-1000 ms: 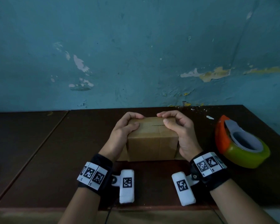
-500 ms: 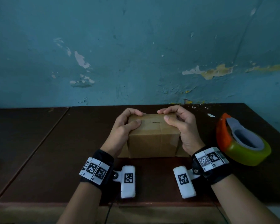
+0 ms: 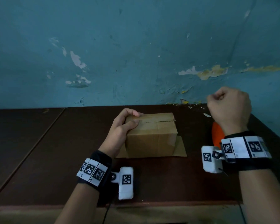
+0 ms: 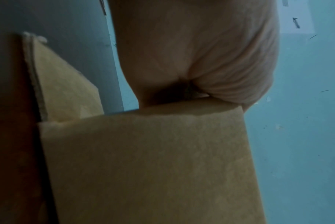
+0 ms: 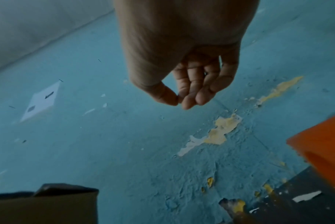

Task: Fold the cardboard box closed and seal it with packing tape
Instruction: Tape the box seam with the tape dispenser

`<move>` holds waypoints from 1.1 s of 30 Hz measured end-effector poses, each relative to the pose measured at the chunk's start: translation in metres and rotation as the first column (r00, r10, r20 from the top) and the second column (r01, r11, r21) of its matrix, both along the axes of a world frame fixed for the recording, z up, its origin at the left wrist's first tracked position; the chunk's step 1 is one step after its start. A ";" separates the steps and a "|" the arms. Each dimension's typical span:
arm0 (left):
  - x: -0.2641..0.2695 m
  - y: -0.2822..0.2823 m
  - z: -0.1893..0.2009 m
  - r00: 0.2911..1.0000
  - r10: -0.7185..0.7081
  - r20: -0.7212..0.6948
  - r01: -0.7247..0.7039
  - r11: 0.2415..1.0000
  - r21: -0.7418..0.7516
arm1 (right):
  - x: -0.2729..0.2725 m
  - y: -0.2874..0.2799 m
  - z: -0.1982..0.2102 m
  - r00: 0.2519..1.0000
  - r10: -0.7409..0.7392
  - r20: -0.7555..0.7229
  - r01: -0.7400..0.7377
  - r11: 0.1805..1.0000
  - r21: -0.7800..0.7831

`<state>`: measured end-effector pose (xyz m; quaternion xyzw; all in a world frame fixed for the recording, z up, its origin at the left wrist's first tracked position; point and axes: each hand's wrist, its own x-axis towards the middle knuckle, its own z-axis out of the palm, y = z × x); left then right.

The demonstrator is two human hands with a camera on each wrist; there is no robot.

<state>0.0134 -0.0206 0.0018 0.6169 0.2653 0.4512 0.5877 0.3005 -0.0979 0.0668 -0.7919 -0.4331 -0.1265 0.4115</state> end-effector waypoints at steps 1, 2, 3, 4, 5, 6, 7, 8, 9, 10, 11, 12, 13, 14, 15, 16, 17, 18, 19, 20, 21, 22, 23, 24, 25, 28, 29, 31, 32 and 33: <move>0.000 0.000 0.000 1.000 0.000 0.001 0.000 1.000 0.003 | 0.002 -0.002 0.000 0.999 -0.053 -0.001 0.053 0.998 -0.018; 0.001 0.000 0.000 1.000 0.002 0.001 -0.002 1.000 0.006 | 0.004 -0.003 0.000 0.996 -0.093 0.000 0.093 0.995 -0.034; 0.002 0.000 0.000 1.000 0.006 0.001 -0.006 1.000 0.007 | 0.005 -0.005 0.001 0.992 -0.128 -0.003 0.128 0.991 -0.051; 0.003 0.000 0.000 1.000 0.010 0.001 -0.010 1.000 0.005 | 0.007 -0.008 0.002 0.986 -0.166 -0.012 0.164 0.983 -0.077; 0.004 0.000 0.000 1.000 0.013 0.000 -0.013 1.000 0.001 | 0.009 -0.009 0.003 0.979 -0.204 -0.019 0.201 0.973 -0.114; 0.004 0.000 0.001 1.000 0.014 -0.004 -0.014 1.000 -0.003 | 0.011 -0.011 0.003 0.970 -0.242 -0.020 0.235 0.958 -0.163; 0.005 0.000 0.001 1.000 0.014 -0.011 -0.014 1.000 -0.005 | 0.013 -0.012 0.003 0.961 -0.277 -0.019 0.266 0.938 -0.223; 0.005 0.000 0.001 1.000 0.014 -0.018 -0.014 1.000 -0.005 | 0.015 -0.012 0.002 0.952 -0.305 -0.016 0.288 0.914 -0.285; 0.005 0.000 0.001 1.000 0.014 -0.024 -0.014 1.000 -0.004 | 0.017 -0.013 0.001 0.943 -0.331 -0.019 0.304 0.887 -0.348; 0.006 0.000 0.001 0.999 0.016 -0.029 -0.016 1.000 -0.002 | 0.020 -0.014 -0.001 0.935 -0.354 -0.021 0.314 0.855 -0.412; 0.006 0.000 0.001 0.999 0.017 -0.033 -0.017 1.000 0.000 | 0.022 -0.015 -0.002 0.929 -0.370 -0.024 0.318 0.827 -0.463; 0.007 0.000 0.001 0.999 0.016 -0.035 -0.016 1.000 0.001 | 0.024 -0.017 -0.003 0.925 -0.379 -0.018 0.322 0.808 -0.494; 0.008 0.000 0.001 0.999 0.013 -0.032 -0.013 1.000 -0.002 | 0.027 -0.018 -0.004 0.924 -0.381 -0.019 0.317 0.795 -0.516; 0.009 0.000 0.001 1.000 0.010 -0.029 -0.010 1.000 -0.003 | 0.030 -0.019 -0.006 0.927 -0.375 -0.029 0.301 0.786 -0.540; 0.010 -0.001 0.002 1.000 0.009 -0.029 -0.009 1.000 -0.004 | 0.032 -0.020 -0.007 0.929 -0.367 -0.051 0.275 0.775 -0.569; 0.010 -0.001 0.002 0.999 0.010 -0.032 -0.011 1.000 -0.005 | 0.035 -0.020 -0.009 0.929 -0.363 -0.066 0.252 0.756 -0.604; 0.011 -0.001 0.002 0.999 0.012 -0.036 -0.013 1.000 -0.008 | 0.035 -0.022 -0.009 0.929 -0.360 -0.082 0.226 0.730 -0.645; 0.011 -0.001 0.002 0.999 0.015 -0.039 -0.015 1.000 -0.010 | 0.036 -0.022 -0.009 0.933 -0.348 -0.093 0.191 0.698 -0.690; 0.012 -0.001 0.002 0.999 0.016 -0.039 -0.017 1.000 -0.011 | 0.034 -0.022 -0.009 0.938 -0.331 -0.100 0.154 0.660 -0.735; 0.012 -0.001 0.003 0.999 0.018 -0.038 -0.018 1.000 -0.011 | 0.033 -0.021 -0.009 0.945 -0.313 -0.094 0.129 0.621 -0.773; 0.013 -0.001 0.003 0.999 0.018 -0.038 -0.019 1.000 -0.011 | 0.030 -0.021 -0.008 0.951 -0.298 -0.079 0.115 0.582 -0.805; 0.014 -0.002 0.003 0.999 0.018 -0.036 -0.018 1.000 -0.012 | 0.026 -0.022 -0.007 0.958 -0.282 -0.061 0.110 0.552 -0.827; 0.014 -0.002 0.003 0.999 0.016 -0.034 -0.017 1.000 -0.012 | 0.023 -0.021 -0.005 0.962 -0.268 -0.048 0.105 0.527 -0.843; 0.015 -0.002 0.003 0.999 0.016 -0.031 -0.016 1.000 -0.012 | 0.021 -0.022 -0.003 0.968 -0.248 -0.044 0.091 0.509 -0.856; 0.015 -0.002 0.003 0.999 0.018 -0.029 -0.018 1.000 -0.012 | 0.019 -0.022 0.000 0.973 -0.226 -0.048 0.070 0.489 -0.870; 0.014 -0.002 0.003 0.999 0.022 -0.037 -0.022 1.000 -0.012 | 0.016 -0.024 0.005 0.982 -0.178 -0.067 0.016 0.429 -0.903; 0.014 -0.002 0.002 0.999 0.020 -0.039 -0.020 1.000 -0.013 | 0.016 -0.024 0.005 0.981 -0.179 -0.070 0.011 0.417 -0.909; 0.015 -0.001 0.002 0.999 0.019 -0.043 -0.020 1.000 -0.016 | 0.015 -0.024 0.003 0.980 -0.191 -0.062 0.024 0.417 -0.908; 0.014 -0.001 0.003 0.999 0.020 -0.045 -0.021 1.000 -0.014 | 0.014 -0.024 0.003 0.979 -0.196 -0.060 0.031 0.431 -0.902; 0.014 -0.001 0.003 0.999 0.021 -0.047 -0.021 1.000 -0.010 | 0.014 -0.024 0.003 0.976 -0.205 -0.067 0.033 0.449 -0.893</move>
